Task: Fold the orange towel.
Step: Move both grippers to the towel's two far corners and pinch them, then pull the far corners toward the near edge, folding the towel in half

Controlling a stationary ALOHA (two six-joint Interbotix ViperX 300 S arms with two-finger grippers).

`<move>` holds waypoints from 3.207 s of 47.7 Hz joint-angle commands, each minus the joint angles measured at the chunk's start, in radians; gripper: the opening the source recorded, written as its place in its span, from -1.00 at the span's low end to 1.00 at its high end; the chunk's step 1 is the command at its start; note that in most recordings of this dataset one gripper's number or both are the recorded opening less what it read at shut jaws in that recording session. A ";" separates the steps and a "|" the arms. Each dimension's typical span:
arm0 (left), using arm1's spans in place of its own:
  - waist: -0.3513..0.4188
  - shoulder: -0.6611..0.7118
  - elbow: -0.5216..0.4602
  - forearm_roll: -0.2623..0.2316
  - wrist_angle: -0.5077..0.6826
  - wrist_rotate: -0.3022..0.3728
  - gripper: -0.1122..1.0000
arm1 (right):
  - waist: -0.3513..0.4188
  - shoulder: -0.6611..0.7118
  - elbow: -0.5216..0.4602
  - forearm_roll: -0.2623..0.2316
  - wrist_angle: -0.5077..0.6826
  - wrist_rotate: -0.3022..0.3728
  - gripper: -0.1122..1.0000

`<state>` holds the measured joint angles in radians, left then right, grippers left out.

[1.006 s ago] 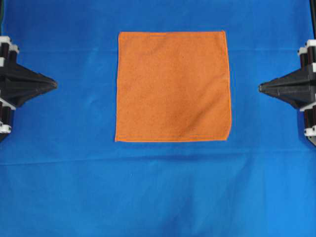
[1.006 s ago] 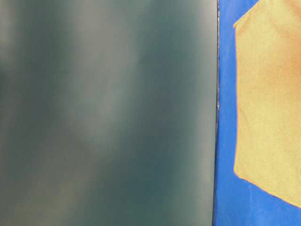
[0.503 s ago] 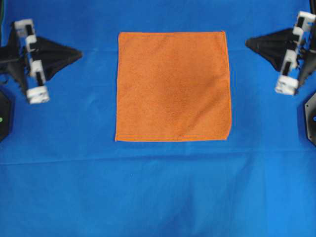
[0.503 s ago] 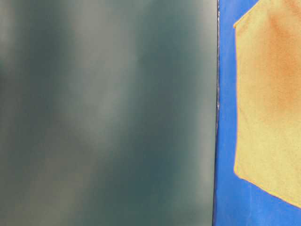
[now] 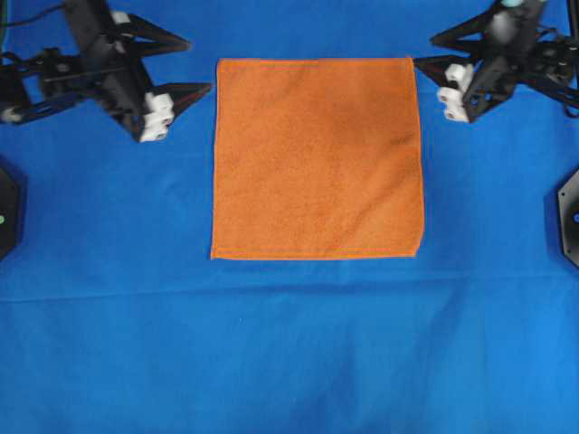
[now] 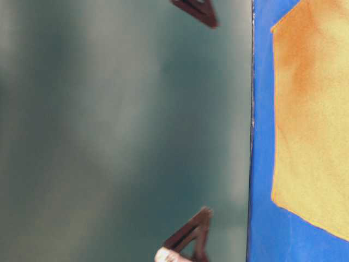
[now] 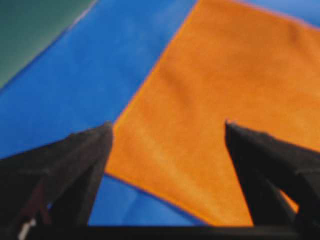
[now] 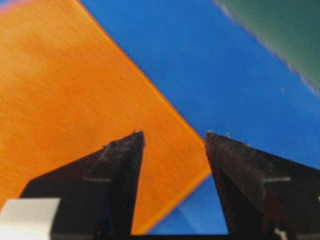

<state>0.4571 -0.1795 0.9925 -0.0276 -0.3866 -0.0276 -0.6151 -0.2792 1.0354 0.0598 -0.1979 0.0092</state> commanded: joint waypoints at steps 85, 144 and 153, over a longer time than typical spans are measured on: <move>0.098 0.258 -0.272 0.002 0.054 0.167 -0.79 | -0.074 0.164 -0.028 0.035 -0.146 0.008 -0.77; -0.445 0.178 -0.092 0.002 0.183 0.012 -0.79 | 0.538 0.002 0.089 0.083 0.176 0.253 -0.77; -0.492 0.181 -0.087 0.002 0.183 -0.008 -0.79 | 0.604 0.003 0.091 0.083 0.181 0.298 -0.77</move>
<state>-0.0184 0.0077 0.9097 -0.0261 -0.1994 -0.0337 -0.0276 -0.2623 1.1305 0.1396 -0.0153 0.2961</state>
